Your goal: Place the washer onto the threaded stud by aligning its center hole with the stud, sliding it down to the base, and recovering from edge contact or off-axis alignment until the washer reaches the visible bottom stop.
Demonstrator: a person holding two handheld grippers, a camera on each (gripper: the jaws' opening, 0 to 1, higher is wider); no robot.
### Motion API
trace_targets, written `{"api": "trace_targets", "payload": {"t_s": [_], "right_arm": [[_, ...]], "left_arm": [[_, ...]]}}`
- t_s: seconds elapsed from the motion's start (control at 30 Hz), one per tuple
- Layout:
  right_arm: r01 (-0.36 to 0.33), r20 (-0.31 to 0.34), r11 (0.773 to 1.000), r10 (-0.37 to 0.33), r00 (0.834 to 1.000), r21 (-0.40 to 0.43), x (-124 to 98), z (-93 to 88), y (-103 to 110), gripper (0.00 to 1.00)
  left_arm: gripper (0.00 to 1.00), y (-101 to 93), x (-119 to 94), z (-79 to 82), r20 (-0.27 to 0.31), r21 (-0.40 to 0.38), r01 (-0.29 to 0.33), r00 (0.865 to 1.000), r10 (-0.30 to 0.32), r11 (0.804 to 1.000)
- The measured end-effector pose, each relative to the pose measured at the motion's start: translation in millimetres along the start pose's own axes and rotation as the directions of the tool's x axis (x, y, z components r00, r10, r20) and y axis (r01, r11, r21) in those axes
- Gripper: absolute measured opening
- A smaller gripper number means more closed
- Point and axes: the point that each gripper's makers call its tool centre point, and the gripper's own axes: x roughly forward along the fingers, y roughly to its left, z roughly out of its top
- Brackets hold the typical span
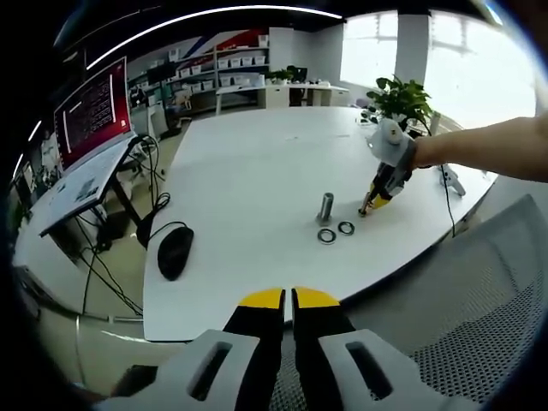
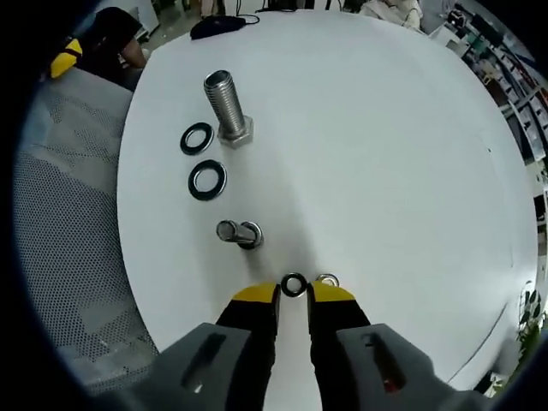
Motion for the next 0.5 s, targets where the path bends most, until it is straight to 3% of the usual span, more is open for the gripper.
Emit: {"api": "trace_targets", "payload": {"t_s": [0.43, 0.5], "right_arm": [[0.004, -0.007, 1.000, -0.004, 1.000, -0.028, 2.7, -0.6, 7.0, 0.15], [0.007, -0.022, 0.998, -0.008, 1.000, -0.068, 2.8, -0.3, 8.8, 0.15]], "left_arm": [[0.01, -0.3, -0.2, 0.0, 0.001, 0.000, 0.001, 1.000, -0.001, 1.000], [0.01, -0.3, -0.2, 0.0, 0.001, 0.000, 0.001, 1.000, -0.001, 1.000]]}}
